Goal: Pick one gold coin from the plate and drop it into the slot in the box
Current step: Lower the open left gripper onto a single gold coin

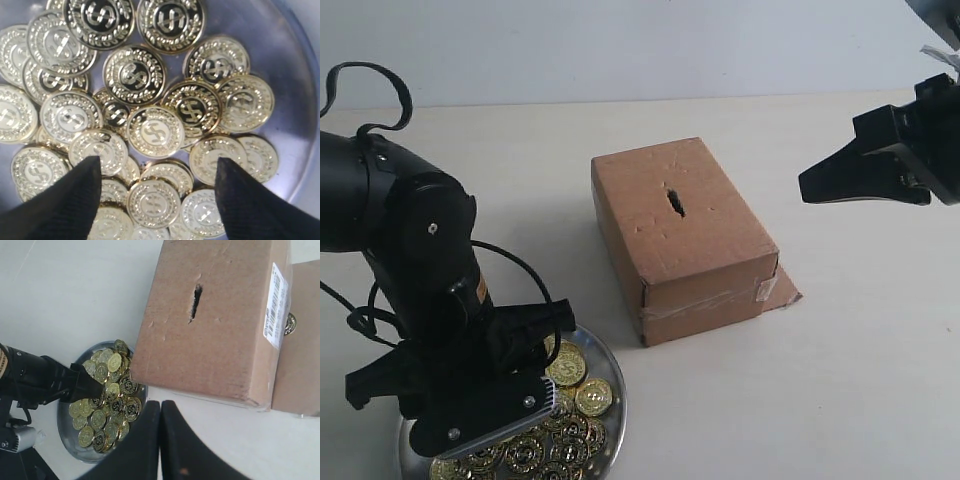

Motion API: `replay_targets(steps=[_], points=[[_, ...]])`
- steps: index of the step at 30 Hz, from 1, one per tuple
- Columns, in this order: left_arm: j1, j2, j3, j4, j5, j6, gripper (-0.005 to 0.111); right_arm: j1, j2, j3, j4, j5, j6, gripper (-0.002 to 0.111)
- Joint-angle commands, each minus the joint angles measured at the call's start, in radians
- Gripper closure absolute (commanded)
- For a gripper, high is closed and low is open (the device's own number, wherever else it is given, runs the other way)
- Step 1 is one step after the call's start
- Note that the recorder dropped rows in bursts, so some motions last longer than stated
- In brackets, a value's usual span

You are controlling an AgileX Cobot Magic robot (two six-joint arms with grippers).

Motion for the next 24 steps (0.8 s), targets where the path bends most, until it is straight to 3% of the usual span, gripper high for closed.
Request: replay_targets(steps=[1, 18, 24], points=[[-0.008, 0.012, 0.005, 0.002, -0.02, 0.023, 0.043, 0.001, -0.002, 0.006, 0.012, -0.001, -0.009, 0.108], [-0.008, 0.052, 0.005, 0.002, -0.049, 0.027, 0.043, 0.001, -0.002, 0.006, 0.014, -0.001, -0.009, 0.108], [-0.069, 0.065, 0.005, 0.002, -0.038, 0.027, 0.044, 0.001, -0.002, 0.006, 0.014, -0.001, -0.009, 0.108]])
